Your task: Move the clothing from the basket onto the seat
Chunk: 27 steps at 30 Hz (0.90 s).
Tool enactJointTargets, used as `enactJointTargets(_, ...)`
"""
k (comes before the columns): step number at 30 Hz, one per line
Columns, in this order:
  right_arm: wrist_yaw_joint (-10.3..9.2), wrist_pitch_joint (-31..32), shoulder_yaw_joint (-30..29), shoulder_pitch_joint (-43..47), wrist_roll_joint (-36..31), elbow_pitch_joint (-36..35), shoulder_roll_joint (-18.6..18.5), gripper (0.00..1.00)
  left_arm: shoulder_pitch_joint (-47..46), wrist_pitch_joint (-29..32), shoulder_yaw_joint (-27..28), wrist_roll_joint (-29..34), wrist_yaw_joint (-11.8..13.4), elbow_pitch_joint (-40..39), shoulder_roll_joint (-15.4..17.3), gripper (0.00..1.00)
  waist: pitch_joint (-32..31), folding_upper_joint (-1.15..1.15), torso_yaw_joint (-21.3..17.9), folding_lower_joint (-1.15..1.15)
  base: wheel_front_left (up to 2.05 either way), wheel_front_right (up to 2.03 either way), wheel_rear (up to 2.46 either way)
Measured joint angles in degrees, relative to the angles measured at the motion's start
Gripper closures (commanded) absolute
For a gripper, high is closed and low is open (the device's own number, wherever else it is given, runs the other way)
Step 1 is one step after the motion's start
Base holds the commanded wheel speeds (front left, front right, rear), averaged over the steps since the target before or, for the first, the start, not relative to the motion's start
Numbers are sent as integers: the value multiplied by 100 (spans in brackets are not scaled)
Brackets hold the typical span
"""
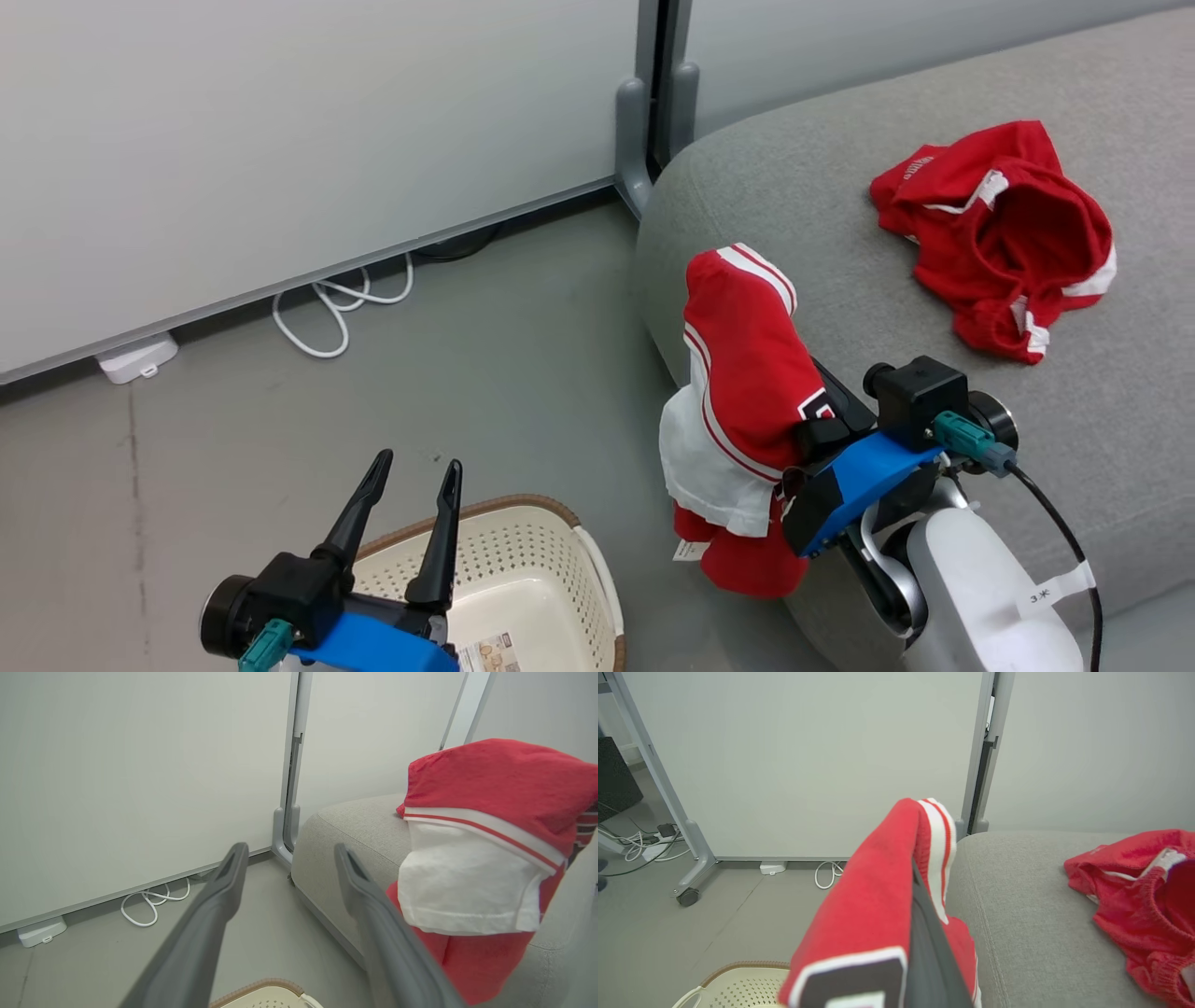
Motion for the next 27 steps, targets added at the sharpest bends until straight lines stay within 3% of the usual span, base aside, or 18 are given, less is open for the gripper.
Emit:
enactJointTargets(13,0,-20,22,93,23,-110,24,100,-131,0,36,35,-20,-54,77,0,245,0,-652,0,0,0,0)
enactJointTargets(27,0,-22,-180,-230,-36,-151,33,100,-210,0,-18,42,-21,-99,164,0,419,0,-638,0,0,0,0)
